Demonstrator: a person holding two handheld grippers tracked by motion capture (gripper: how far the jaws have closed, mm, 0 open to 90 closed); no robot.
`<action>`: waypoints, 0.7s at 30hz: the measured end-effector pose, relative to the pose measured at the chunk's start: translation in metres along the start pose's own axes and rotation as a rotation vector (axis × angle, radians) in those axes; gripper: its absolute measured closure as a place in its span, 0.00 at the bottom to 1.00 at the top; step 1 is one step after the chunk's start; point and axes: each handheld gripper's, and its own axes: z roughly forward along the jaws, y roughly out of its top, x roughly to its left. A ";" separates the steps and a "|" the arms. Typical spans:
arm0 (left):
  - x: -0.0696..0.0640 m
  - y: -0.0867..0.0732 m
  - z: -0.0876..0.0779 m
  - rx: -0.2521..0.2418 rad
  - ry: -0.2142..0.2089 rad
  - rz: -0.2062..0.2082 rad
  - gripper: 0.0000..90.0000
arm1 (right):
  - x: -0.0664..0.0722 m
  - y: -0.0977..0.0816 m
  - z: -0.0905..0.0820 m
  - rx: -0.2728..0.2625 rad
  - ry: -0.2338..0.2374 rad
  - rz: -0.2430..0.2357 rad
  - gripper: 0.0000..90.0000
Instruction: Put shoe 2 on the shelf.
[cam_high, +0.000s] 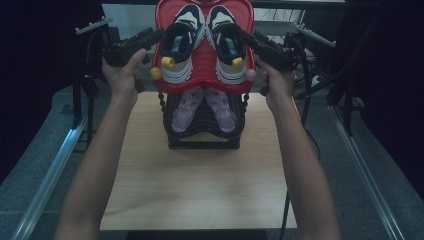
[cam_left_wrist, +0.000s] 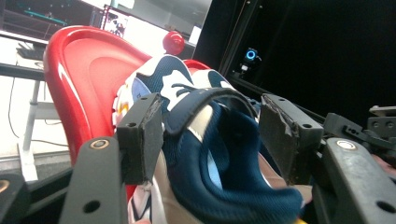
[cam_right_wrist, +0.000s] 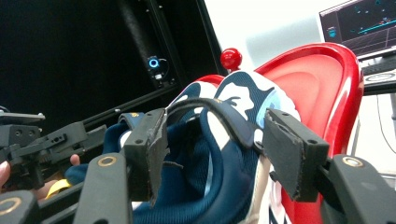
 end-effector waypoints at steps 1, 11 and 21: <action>0.000 -0.001 -0.003 0.000 0.001 0.002 0.44 | -0.001 -0.001 -0.003 -0.001 0.005 0.001 0.45; 0.011 -0.017 -0.035 -0.022 0.014 -0.018 0.45 | -0.004 -0.022 -0.023 -0.019 0.043 0.026 0.46; 0.002 -0.041 -0.050 0.007 -0.018 0.017 0.44 | -0.013 -0.042 -0.046 -0.032 0.055 0.052 0.46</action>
